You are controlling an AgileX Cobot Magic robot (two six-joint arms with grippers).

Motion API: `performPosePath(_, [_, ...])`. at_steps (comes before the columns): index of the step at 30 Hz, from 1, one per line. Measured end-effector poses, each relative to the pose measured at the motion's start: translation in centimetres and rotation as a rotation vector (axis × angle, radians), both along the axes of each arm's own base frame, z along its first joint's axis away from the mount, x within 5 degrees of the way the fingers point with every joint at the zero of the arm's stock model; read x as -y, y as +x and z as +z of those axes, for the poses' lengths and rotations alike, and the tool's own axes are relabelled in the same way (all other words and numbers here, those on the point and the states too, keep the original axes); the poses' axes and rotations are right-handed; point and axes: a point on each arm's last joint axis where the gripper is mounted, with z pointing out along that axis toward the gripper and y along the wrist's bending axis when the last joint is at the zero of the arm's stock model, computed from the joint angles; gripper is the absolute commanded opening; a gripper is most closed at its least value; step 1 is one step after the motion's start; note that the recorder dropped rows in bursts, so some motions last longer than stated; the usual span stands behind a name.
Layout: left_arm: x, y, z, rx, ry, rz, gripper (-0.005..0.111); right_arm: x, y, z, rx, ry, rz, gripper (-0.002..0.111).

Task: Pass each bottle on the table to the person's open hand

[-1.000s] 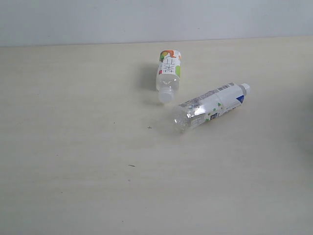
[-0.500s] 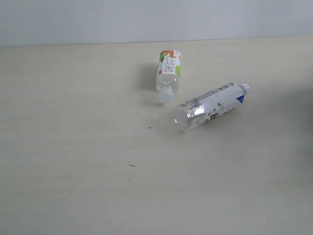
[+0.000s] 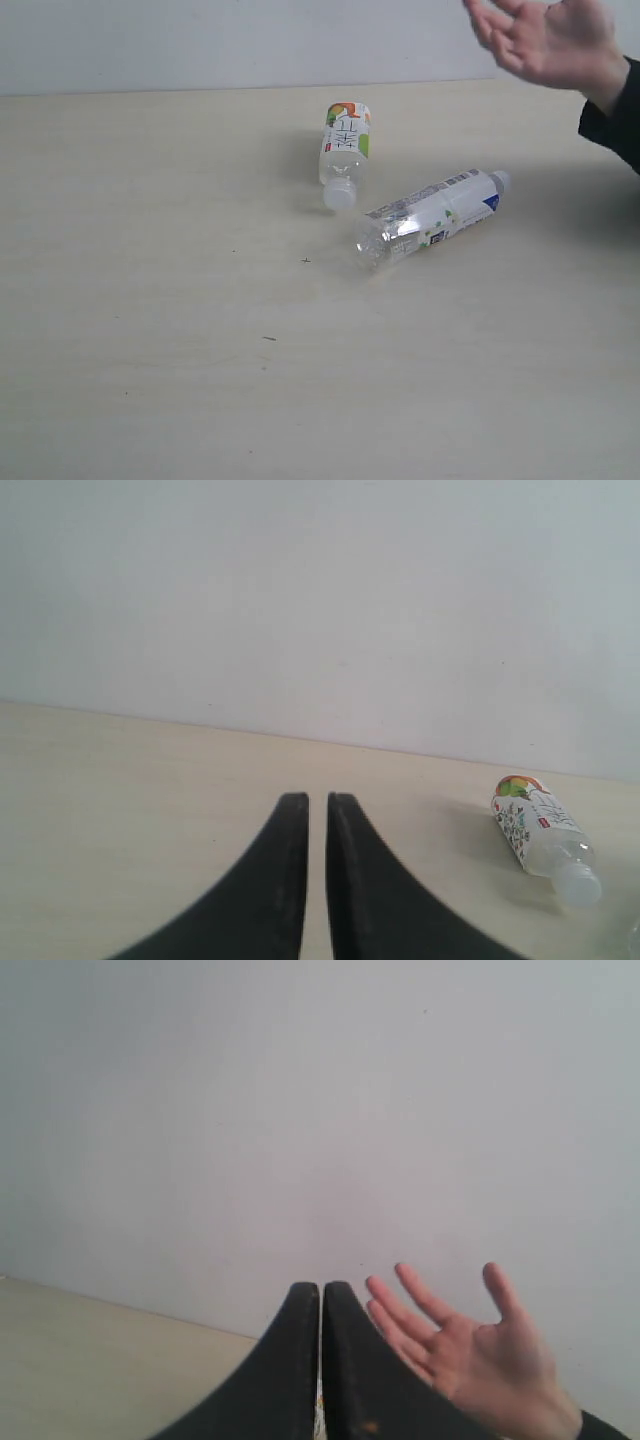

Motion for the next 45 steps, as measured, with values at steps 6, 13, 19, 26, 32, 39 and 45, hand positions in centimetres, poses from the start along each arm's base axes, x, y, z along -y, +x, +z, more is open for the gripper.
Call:
performPosePath(6, [0.0,0.0,0.0,0.0,0.0,0.0,0.01,0.0,0.0,0.0,0.0,0.0,0.0,0.002])
performPosePath(13, [0.0,0.0,0.0,0.0,0.0,0.0,0.01,0.0,0.0,0.0,0.0,0.0,0.0,0.002])
performPosePath(19, [0.0,0.0,0.0,0.0,0.0,0.0,0.01,0.1,-0.8,0.3,0.029,0.061,0.014,0.002])
performPosePath(26, [0.0,0.0,0.0,0.0,0.0,0.0,0.01,0.5,-1.7,0.7,0.086,0.103,0.004,0.0])
performPosePath(32, [0.0,0.0,0.0,0.0,0.0,0.0,0.01,0.0,1.0,1.0,0.058,-0.058,-0.014,0.0])
performPosePath(39, [0.0,0.0,0.0,0.0,0.0,0.0,0.01,-4.1,8.0,2.7,-0.195,-0.494,0.188,0.0])
performPosePath(45, [0.0,0.0,0.0,0.0,0.0,0.0,0.01,-8.9,14.2,1.2,-0.538,-0.803,0.476,0.0])
